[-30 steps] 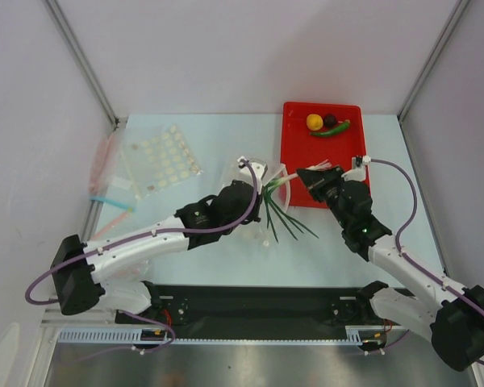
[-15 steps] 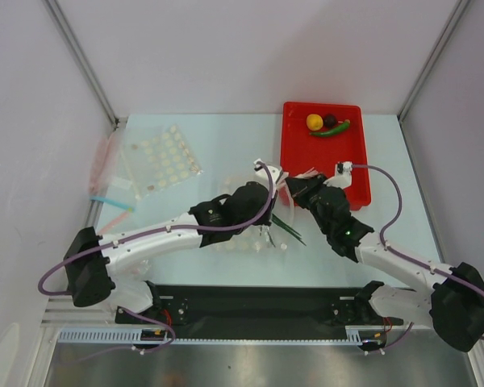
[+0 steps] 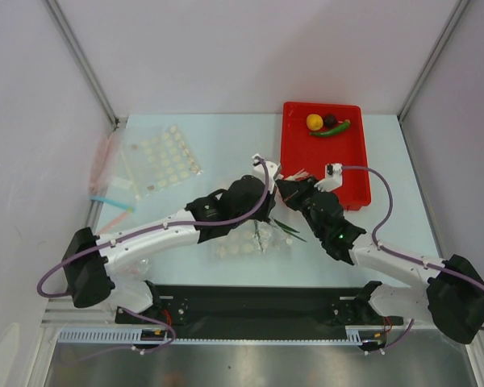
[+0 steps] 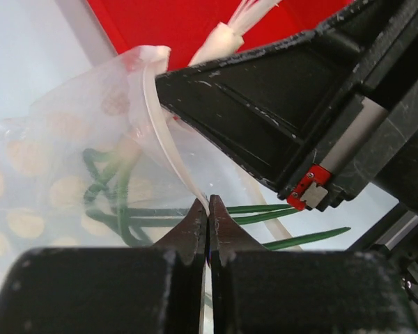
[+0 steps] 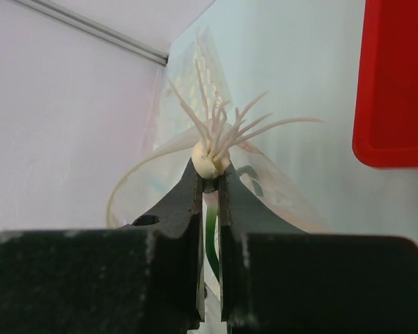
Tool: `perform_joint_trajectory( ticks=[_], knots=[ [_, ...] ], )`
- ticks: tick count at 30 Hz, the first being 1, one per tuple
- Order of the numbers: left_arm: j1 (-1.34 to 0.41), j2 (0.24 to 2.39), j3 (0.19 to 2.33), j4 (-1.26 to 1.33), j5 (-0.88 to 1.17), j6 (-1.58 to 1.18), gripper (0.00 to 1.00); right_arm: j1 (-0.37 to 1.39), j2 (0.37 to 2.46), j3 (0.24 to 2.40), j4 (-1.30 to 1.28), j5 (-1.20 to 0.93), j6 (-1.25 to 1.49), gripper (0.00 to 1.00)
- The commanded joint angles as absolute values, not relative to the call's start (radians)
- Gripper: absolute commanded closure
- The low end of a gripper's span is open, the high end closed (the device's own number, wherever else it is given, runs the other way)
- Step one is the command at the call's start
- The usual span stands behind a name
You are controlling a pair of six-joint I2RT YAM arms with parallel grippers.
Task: Place the food in the zip-top bag and seal the zipper
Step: Place the fake vegetable in the zipper food storage bag.
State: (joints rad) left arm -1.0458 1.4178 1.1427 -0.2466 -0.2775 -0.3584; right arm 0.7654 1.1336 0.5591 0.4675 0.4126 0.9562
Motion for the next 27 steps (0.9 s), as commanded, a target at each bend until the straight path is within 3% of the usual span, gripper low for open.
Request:
perform_joint_trajectory(
  ticks=[1,13,15,18,22,24,27],
  knots=[
    [-1.011,1.353,1.175,-0.186,-0.236,-0.348,1.0,0.773,1.16,0.552,0.581,0.407,0.887,1.0],
    [-0.943,1.312,1.149,-0.16,-0.192,-0.345,1.0,0.82,1.195,0.506,0.775,0.353,0.716,1.0],
    [-0.942,1.324,1.152,-0.17,-0.196,-0.344,0.99,0.839,1.193,0.514,0.773,0.379,0.695,0.96],
    [-0.942,1.339,1.157,-0.179,-0.172,-0.342,1.0,0.864,1.186,0.515,0.781,0.414,0.638,0.8],
    [-0.942,1.341,1.147,-0.176,-0.153,-0.345,1.0,0.867,1.175,0.52,0.764,0.445,0.626,0.76],
    [-0.942,1.335,1.143,-0.173,-0.153,-0.344,1.0,0.867,1.169,0.525,0.736,0.462,0.624,0.77],
    [-0.942,1.331,1.149,-0.186,-0.166,-0.336,1.0,0.868,1.161,0.563,0.643,0.507,0.623,0.98]
  ],
)
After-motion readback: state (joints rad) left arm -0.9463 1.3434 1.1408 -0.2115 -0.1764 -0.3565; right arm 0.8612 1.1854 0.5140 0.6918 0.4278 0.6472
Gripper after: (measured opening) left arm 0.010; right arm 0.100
